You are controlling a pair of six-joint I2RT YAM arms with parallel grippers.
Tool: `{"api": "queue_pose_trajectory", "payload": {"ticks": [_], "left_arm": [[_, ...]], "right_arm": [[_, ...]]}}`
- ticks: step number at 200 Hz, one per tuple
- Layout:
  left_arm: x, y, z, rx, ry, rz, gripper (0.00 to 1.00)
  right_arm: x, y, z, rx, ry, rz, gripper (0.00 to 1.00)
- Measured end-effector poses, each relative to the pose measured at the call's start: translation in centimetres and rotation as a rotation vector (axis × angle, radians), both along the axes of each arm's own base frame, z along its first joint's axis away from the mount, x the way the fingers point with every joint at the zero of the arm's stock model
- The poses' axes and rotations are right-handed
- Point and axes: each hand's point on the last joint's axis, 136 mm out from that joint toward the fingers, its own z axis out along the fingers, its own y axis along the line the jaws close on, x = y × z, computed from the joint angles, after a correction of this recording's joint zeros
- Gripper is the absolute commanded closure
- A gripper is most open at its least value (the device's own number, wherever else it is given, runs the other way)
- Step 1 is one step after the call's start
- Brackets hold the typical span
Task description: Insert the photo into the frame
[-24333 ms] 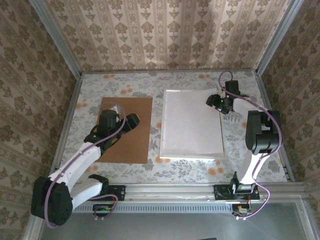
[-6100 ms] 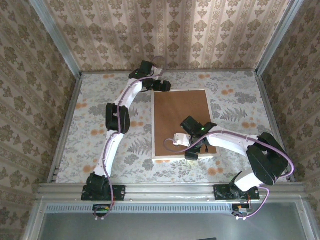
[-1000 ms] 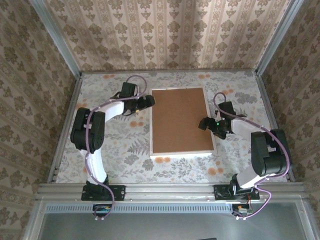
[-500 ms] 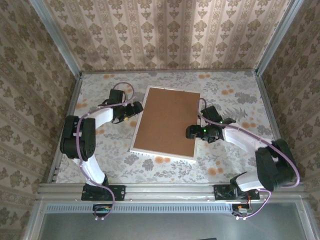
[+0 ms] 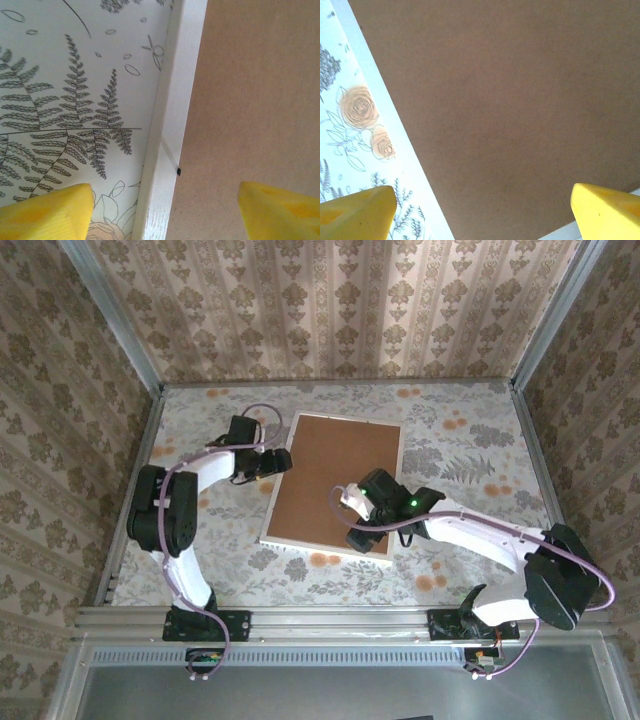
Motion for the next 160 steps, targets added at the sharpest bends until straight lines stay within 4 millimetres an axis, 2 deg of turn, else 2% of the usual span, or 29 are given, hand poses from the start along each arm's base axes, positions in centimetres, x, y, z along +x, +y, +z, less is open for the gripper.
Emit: {"api": "queue_pose_trajectory", "payload": {"ticks": [59, 97, 160], "left_arm": [[1.6, -1.7, -0.8, 0.050, -0.002, -0.108, 0.47], [3.8, -2.0, -1.1, 0.090, -0.007, -0.136, 0.53], [4.9, -2.1, -1.8, 0.115, 0.017, -0.174, 0.65]], "right_arm": [[0.3, -0.5, -2.0, -0.079, 0.013, 0.017, 0.10], [0.5, -0.4, -1.8, -0.076, 0.008, 0.017, 0.10], [0.5, -0.4, -1.7, -0.077, 0.005, 0.015, 0.10]]}}
